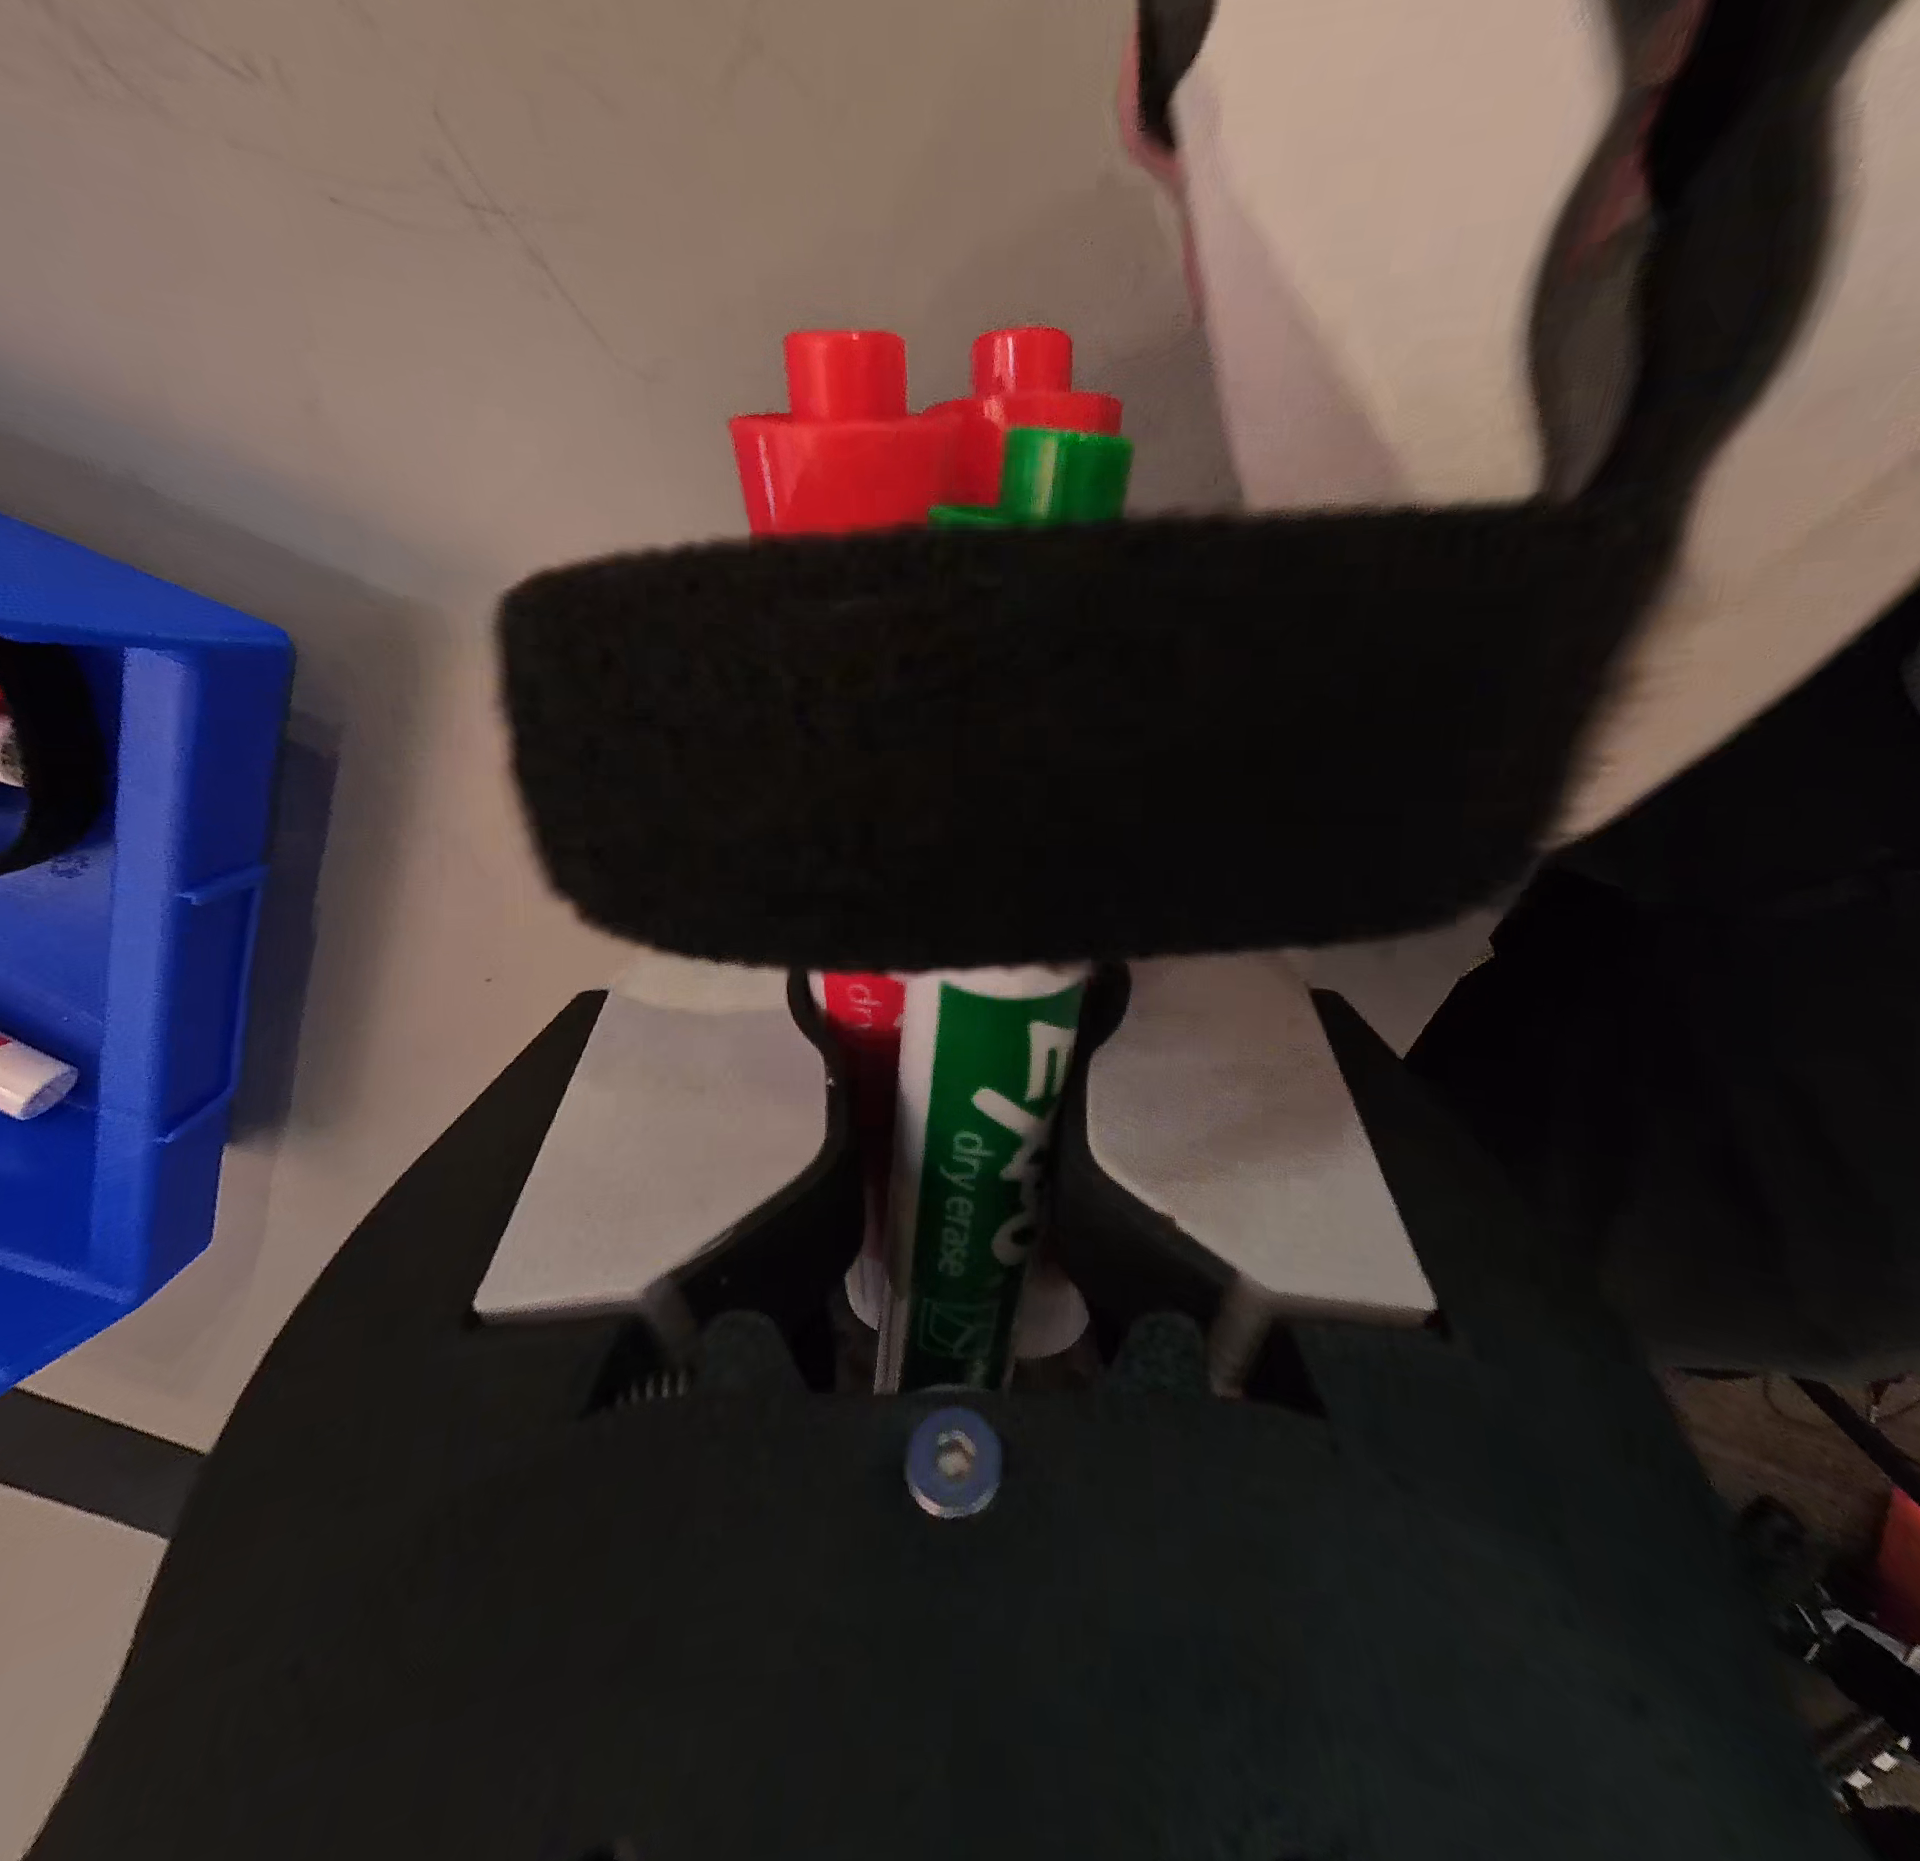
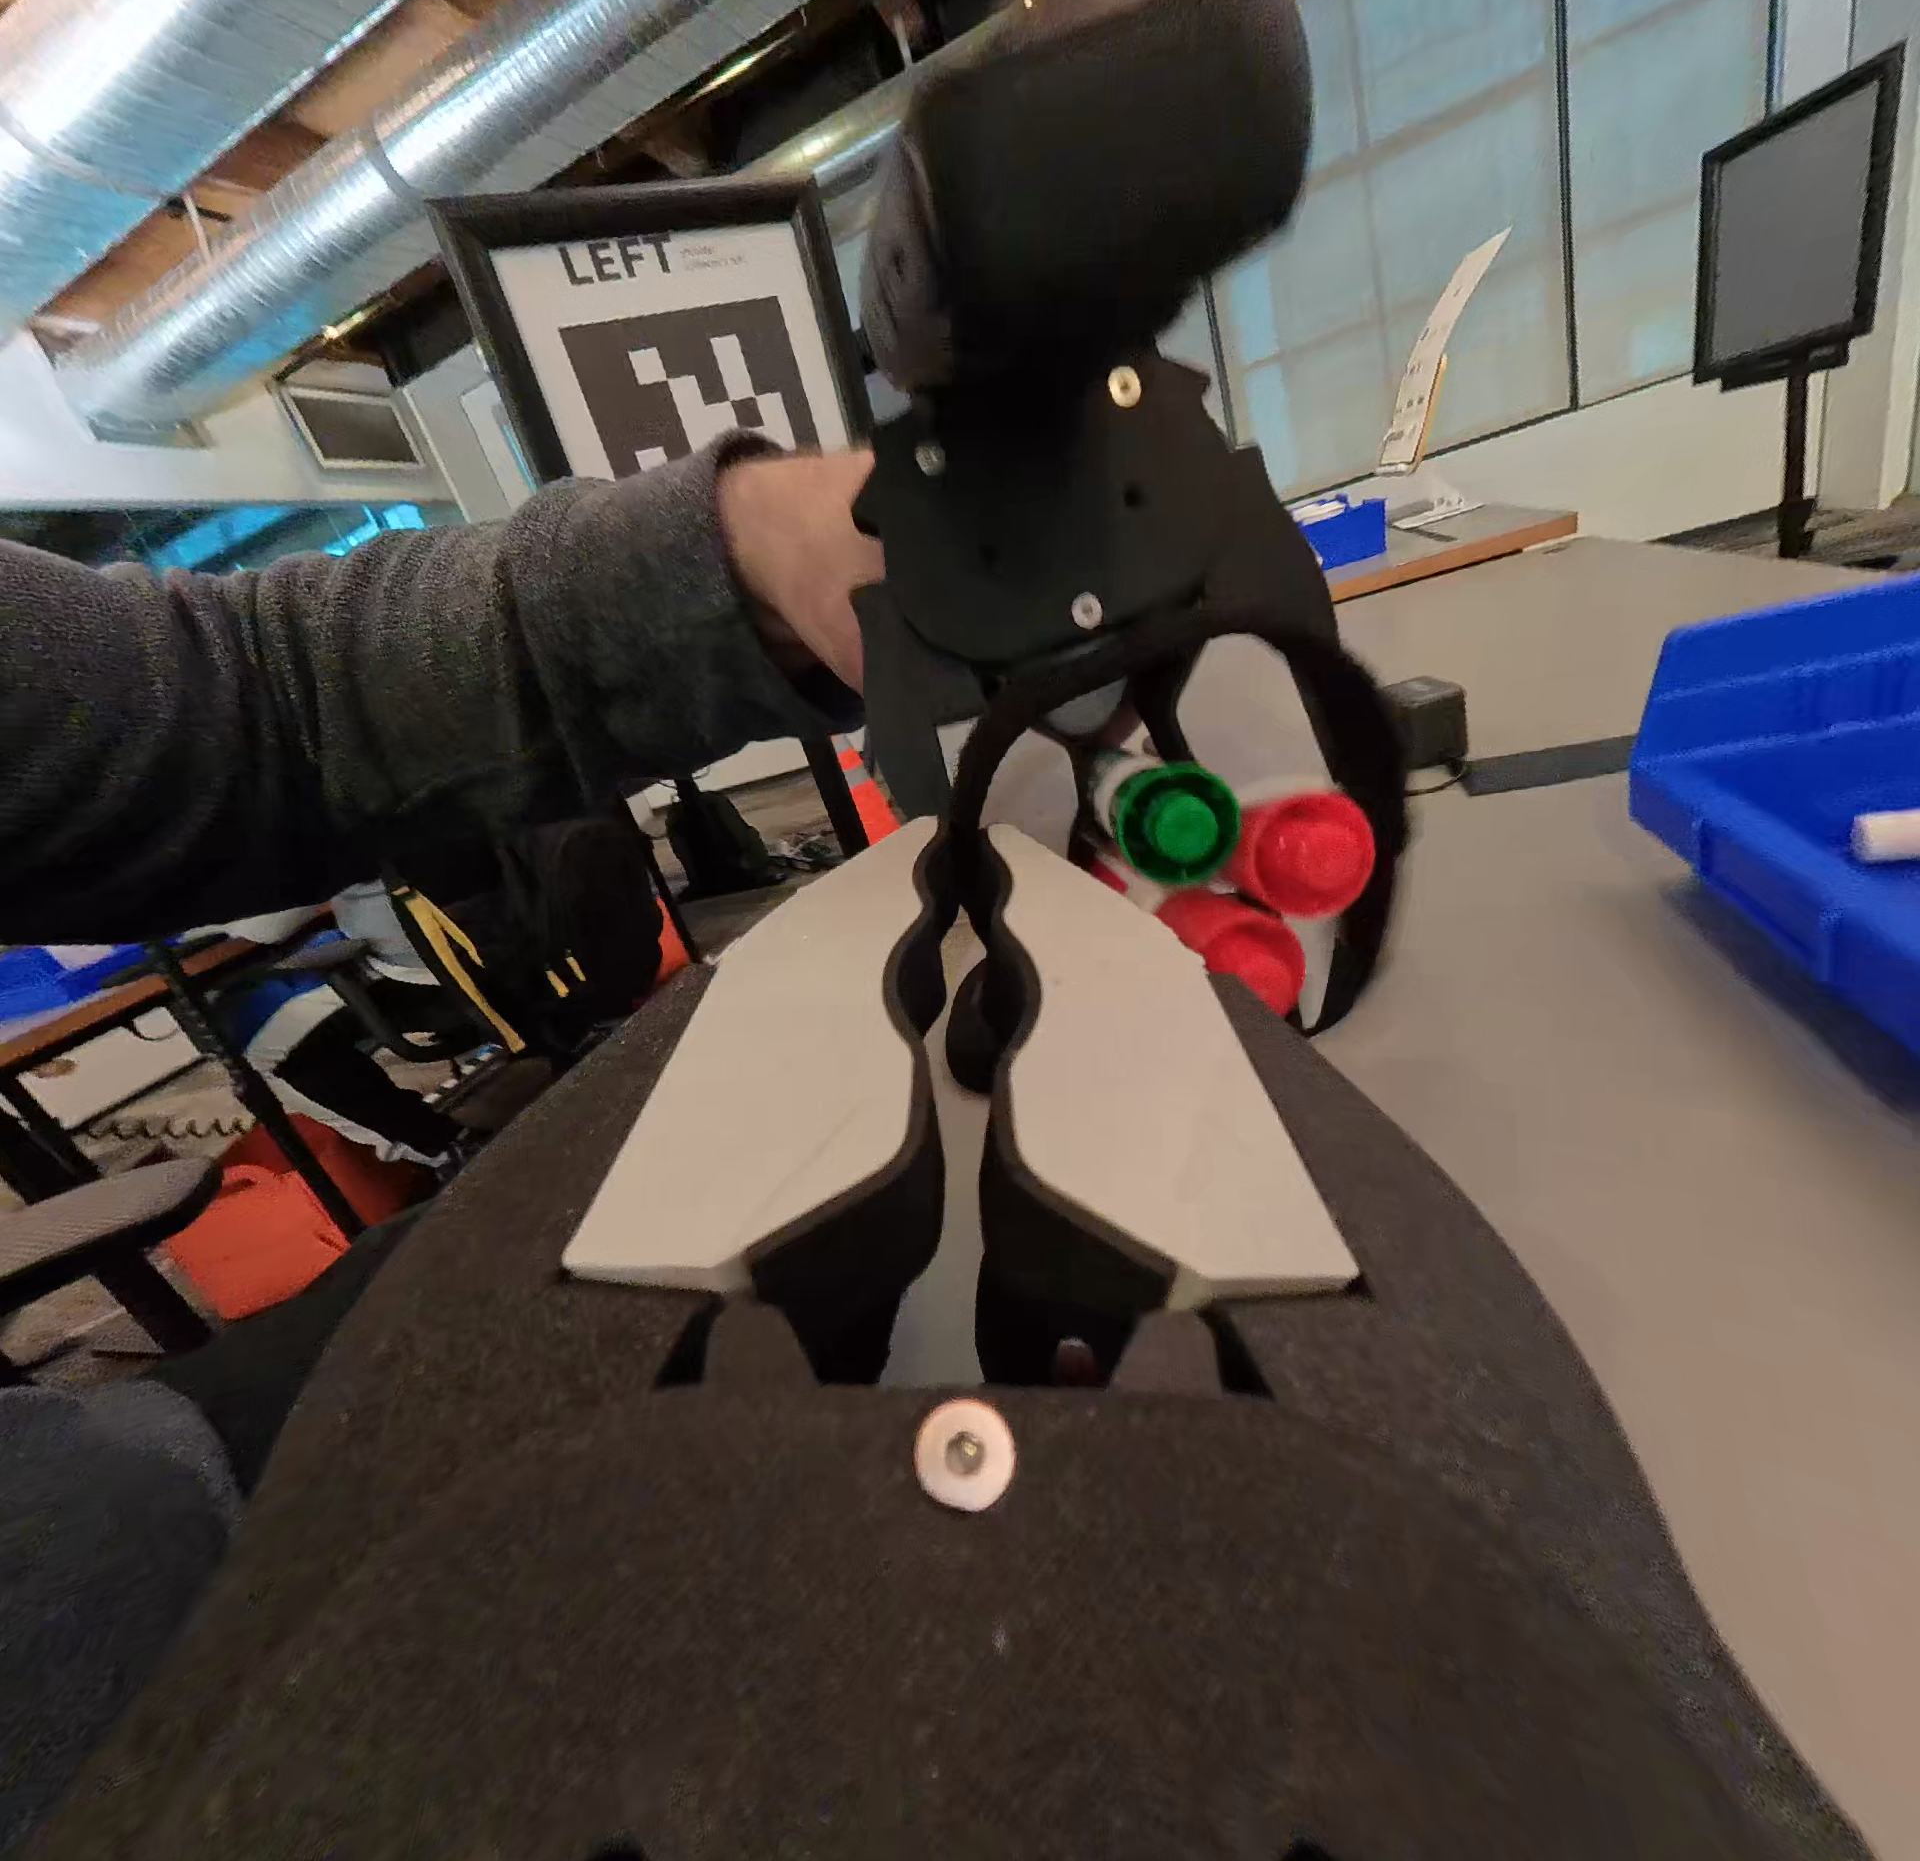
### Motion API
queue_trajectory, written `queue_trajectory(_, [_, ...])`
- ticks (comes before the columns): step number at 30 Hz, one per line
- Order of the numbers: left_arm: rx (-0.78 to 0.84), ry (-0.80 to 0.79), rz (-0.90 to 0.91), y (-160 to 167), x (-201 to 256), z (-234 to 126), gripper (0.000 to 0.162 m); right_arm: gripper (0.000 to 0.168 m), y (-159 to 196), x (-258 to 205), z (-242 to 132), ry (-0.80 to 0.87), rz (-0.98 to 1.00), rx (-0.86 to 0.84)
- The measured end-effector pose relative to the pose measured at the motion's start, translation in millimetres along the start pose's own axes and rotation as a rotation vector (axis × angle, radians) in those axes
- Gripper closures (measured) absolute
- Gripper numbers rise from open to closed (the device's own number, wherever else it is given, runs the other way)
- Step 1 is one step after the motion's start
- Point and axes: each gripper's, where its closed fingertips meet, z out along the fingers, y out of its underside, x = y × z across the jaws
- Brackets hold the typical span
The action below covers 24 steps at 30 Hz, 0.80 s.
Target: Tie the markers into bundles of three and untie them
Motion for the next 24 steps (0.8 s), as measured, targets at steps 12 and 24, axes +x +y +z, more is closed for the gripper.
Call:
queue_trajectory(12, [-0.014, 0.012, 0.024, -1.5, 1.9, 1.9, 0.121, 0.167, 26.9, 4.3, 6.1, -0.029, 0.117, -0.089])
queue_trajectory(24, [-0.039, 0.023, 0.040, -4.2, 3.7, 0.6, 0.060, 0.159, 33.7, 14.7, 3.6, -0.004, 0.124, -0.083])
